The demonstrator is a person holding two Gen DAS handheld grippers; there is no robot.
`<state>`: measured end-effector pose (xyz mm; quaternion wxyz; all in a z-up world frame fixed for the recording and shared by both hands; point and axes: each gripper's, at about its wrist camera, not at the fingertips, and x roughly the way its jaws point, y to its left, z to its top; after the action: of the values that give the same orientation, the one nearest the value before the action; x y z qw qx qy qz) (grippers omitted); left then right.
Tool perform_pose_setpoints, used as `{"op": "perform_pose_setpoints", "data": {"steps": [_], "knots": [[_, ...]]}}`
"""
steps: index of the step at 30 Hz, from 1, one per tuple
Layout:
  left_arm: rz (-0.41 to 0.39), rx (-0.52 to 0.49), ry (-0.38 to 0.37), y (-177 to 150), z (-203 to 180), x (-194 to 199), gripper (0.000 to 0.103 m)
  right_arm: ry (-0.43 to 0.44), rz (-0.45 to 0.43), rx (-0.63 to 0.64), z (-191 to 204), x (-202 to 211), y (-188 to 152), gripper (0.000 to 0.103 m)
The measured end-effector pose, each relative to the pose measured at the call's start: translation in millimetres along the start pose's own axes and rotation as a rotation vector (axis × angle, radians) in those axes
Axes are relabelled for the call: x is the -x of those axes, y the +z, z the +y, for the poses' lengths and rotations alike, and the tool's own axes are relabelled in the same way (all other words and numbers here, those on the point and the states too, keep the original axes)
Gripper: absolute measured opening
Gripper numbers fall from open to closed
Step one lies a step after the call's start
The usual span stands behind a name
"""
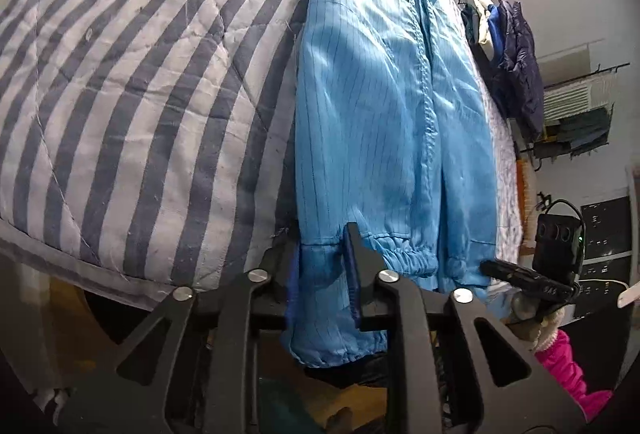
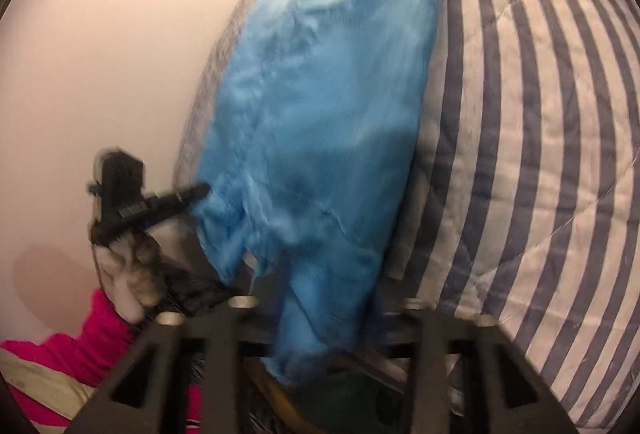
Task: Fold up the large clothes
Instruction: 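Close both tools on the coat hem, then lift the hem with both tools and fold it toward the collar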
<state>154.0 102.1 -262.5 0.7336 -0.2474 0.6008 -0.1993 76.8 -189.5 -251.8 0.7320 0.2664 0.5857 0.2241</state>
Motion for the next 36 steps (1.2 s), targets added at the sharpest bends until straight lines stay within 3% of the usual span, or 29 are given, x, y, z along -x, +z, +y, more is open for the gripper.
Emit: {"op": "perform_pose_setpoints", "data": {"steps": [2,4,7,8,13,18,21,27,32,36], "knots": [[0.006,-0.004,-0.005,-3.1,2.0,2.0,0.021,0.026,-0.005,-0.028,-4.8,-3.5,4.1,0.042],[0.012,-0.024,-0.006,-4.9,-1.7,1.2,0.021,0.048,0.023,-0.060,-10.9,-17.6,6.5,0.021],[0.019,-0.078,0.019,-7.0,-14.0,-1.0,0.013,0.009,0.059,-0.014,-3.3,-30.0,5.2,0.005],[0.019,-0.086,0.026,-8.6,-16.1,-0.3,0.008,0.000,0.068,-0.001,-0.7,-28.7,4.7,0.004],[0.027,-0.053,-0.035,-14.8,-15.3,12.7,0.004,0.042,0.060,0.012,13.8,-14.5,-3.8,0.002],[0.045,-0.082,-0.008,-26.0,-17.2,9.2,0.004,-0.019,0.127,0.001,6.0,-32.6,-8.8,0.002],[0.030,-0.031,-0.071,-16.9,-15.2,16.2,0.004,0.020,0.109,-0.017,6.2,-26.5,-3.0,0.002],[-0.056,-0.046,-0.153,11.1,-37.6,53.3,0.004,0.110,0.050,-0.010,15.3,6.2,4.8,0.002],[-0.114,-0.080,-0.171,42.9,-58.7,64.8,0.004,0.185,-0.021,-0.038,15.4,30.0,23.2,0.002],[-0.159,-0.099,-0.161,69.3,-70.9,64.8,0.004,0.196,-0.093,-0.022,21.4,47.4,48.8,0.002]]}}
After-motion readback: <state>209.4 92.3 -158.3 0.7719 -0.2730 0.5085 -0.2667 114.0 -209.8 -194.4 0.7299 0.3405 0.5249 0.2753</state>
